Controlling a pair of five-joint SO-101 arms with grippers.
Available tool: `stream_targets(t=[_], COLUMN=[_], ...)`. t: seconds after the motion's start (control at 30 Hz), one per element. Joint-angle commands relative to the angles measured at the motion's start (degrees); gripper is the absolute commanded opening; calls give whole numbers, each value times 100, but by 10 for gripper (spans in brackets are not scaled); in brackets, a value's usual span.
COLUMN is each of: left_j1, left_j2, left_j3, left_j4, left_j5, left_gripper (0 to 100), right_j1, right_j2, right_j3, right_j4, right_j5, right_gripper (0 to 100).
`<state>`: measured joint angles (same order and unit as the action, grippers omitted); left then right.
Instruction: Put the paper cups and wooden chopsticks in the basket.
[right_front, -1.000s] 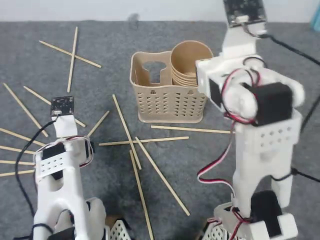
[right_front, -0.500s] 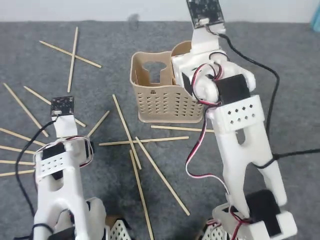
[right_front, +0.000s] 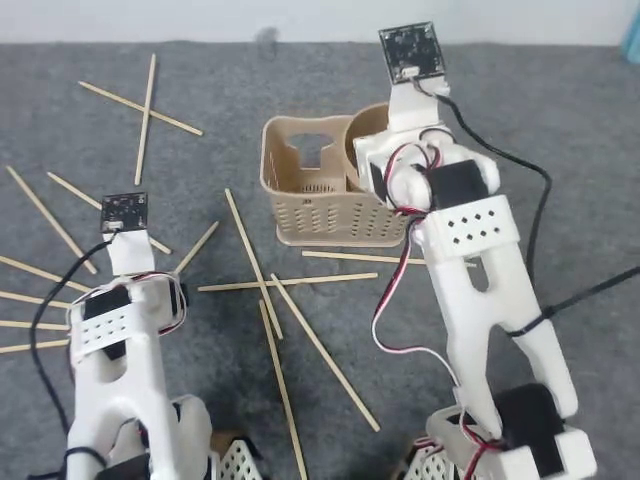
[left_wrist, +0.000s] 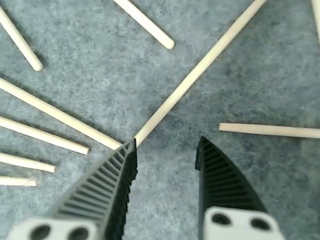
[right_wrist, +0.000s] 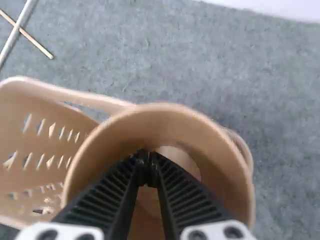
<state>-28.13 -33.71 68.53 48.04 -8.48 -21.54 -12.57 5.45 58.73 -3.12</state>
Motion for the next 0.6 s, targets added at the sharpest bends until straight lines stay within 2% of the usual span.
stream_targets(t=[0.0, 0.23, 0.3, 0.43, 0.57], left_j1=[-9, -9, -9, -18, -18], left_j2=[-185, -185, -185, -185, -185], left_j3=[-66, -66, -66, -66, -66], left_j4=[-9, -9, -9, -9, -9], left_j5=[-26, -26, -26, -26, -26], left_gripper=[184, 184, 184, 184, 184], right_j1=[75, 92, 136, 725, 1745], right_j2=[-611, -2246, -2791, -3864, -4796], right_j3=[-114, -642, -633, -369, 510], right_j4=[-453, -813, -391, 1138, 1833], right_j5=[62, 70, 70, 70, 70], right_gripper=[8, 9, 8, 9, 9])
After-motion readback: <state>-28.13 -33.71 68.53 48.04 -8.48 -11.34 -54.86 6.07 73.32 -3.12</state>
